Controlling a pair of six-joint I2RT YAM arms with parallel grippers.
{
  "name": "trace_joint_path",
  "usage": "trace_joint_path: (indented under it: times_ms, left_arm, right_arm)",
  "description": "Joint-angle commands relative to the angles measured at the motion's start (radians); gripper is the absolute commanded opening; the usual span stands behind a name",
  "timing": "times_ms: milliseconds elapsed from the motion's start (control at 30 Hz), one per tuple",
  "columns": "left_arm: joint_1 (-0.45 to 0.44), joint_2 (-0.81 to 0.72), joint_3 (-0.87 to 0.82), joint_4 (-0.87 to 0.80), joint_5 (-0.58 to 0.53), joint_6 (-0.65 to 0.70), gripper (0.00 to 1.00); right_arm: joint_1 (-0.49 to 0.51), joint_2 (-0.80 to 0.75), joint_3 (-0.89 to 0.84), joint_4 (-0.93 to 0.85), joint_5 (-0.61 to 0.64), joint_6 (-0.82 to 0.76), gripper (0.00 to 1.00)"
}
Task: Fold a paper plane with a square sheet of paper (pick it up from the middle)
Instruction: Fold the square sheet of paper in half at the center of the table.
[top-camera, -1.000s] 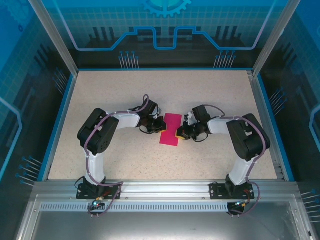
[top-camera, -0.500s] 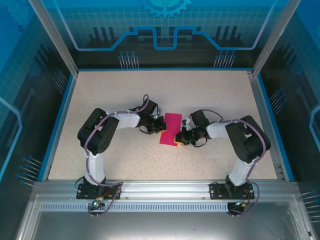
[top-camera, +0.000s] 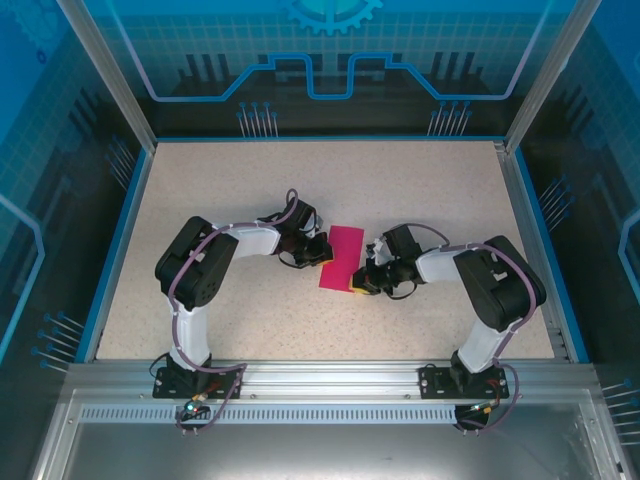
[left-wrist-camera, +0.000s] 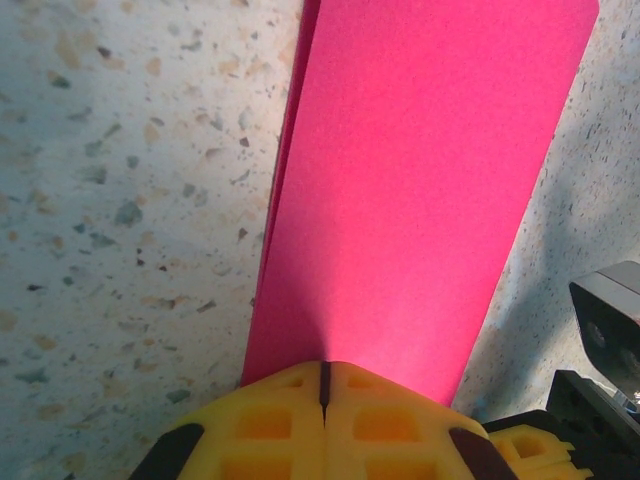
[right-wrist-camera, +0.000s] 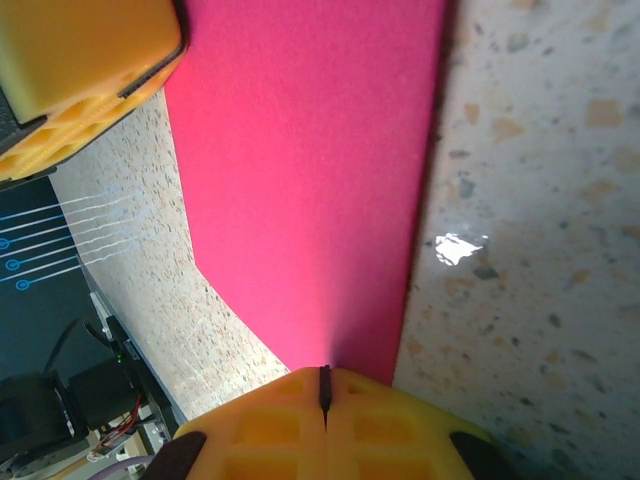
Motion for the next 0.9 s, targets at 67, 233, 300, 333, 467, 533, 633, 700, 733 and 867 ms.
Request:
trace_joint_path:
  times_ms: [67,233,300,333,467,533,633,700,733,867]
  left_arm:
    - [-0.01,0.05,-0.042,-0.151,-0.082,0.018,0.0]
    - [-0.01,0.051,-0.043,-0.152,-0.082,0.021,0.0]
    - [-0.01,0.048,-0.045,-0.153,-0.083,0.021,0.0]
    - [-0.009,0.047,-0.047,-0.15,-0.083,0.02,0.0]
    - [-0.009,0.048,-0.047,-0.15,-0.082,0.02,0.0]
    - [-0.008,0.047,-0.047,-0.15,-0.082,0.019,0.0]
    - [-0.009,0.047,-0.046,-0.15,-0.08,0.02,0.0]
    - [-0.01,0.047,-0.045,-0.15,-0.08,0.02,0.0]
    - [-0.009,0.047,-0.046,-0.15,-0.08,0.02,0.0]
    - [-0.009,0.047,-0.048,-0.15,-0.082,0.021,0.0]
  right_arm:
    - [0.013,-0.023,0.005,-0.062,0.034,-0.009,0.0]
    - [-0.057,-0.042,0.131,-0.145,0.051,-0.052,0.0]
    - [-0.088,-0.009,0.203,-0.174,0.056,-0.068,0.0]
    - [-0.098,0.013,0.251,-0.191,0.062,-0.075,0.0]
    - [-0.137,0.116,0.385,-0.225,0.078,-0.089,0.0]
    - [-0.152,0.165,0.438,-0.237,0.076,-0.09,0.0]
    - [-0.165,0.231,0.487,-0.235,0.064,-0.084,0.0]
    - [-0.165,0.257,0.494,-0.226,0.054,-0.079,0.0]
    - [-0.163,0.264,0.489,-0.219,0.049,-0.076,0.0]
    - [-0.163,0.298,0.474,-0.212,0.064,-0.083,0.0]
